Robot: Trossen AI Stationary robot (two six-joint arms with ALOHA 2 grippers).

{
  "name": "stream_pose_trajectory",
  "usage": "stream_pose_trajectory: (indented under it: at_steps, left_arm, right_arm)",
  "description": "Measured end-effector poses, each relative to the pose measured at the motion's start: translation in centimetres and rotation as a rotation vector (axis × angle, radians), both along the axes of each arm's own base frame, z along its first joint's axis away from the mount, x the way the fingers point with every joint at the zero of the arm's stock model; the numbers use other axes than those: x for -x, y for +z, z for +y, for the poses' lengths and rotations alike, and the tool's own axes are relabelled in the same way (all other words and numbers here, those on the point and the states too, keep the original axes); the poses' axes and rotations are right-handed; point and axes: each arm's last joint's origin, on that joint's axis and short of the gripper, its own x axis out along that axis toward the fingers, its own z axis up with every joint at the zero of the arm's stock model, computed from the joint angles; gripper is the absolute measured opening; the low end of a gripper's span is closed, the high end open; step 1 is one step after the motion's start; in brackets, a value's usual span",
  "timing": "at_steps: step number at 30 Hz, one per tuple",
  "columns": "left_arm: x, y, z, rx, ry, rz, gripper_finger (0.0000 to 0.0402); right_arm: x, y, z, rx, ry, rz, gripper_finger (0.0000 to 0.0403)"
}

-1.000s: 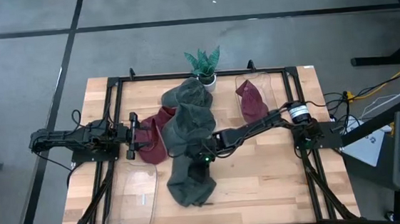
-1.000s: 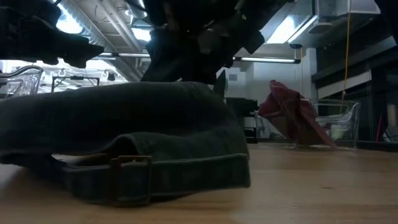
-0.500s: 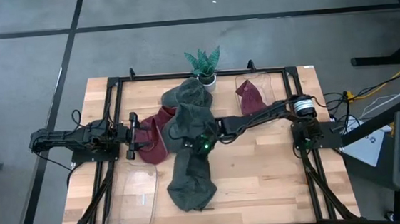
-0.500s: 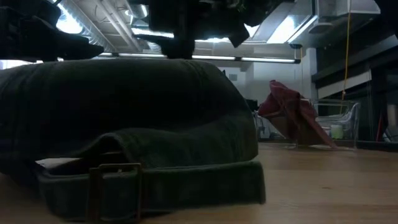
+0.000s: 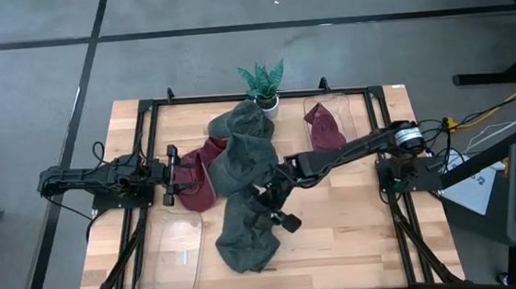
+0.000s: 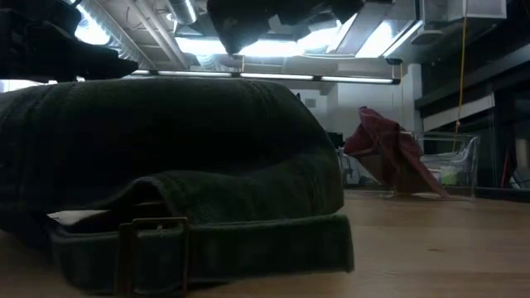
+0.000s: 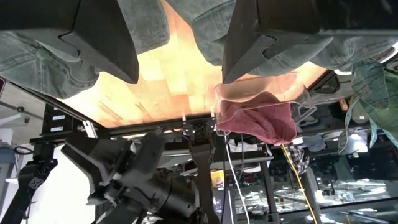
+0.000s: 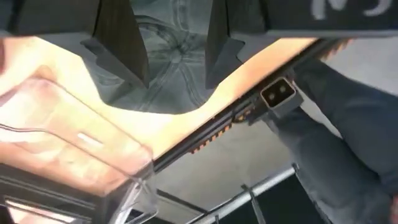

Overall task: Pick & Place hat
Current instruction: Put the bottom gray cap into the bottom left transparent bin

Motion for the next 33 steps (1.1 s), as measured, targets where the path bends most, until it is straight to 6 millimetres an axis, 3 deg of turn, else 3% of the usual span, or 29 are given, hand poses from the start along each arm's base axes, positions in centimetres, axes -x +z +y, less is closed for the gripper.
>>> stream_pose_trajectory:
  at_steps: [8,16,25,33]
  left_arm:
    - [0.0,0.0,0.0,0.0,0.0,0.0,0.0229]
    - [0.0,0.0,0.0,0.0,0.0,0.0,0.0229]
    - [0.0,0.0,0.0,0.0,0.0,0.0,0.0229]
    - [0.0,0.0,0.0,0.0,0.0,0.0,0.023]
  right_arm:
    - [0.8,-1.3,1.1,0.348,-0.079,-0.016,0.0155]
    - [0.3,-4.1,1.3,0.608,-0.057,-0.024,0.0155]
    - [-0.2,-4.2,1.4,0.707,0.04,-0.151,0.0155]
    - [-1.1,-6.2,1.6,0.749,0.078,-0.18,0.0155]
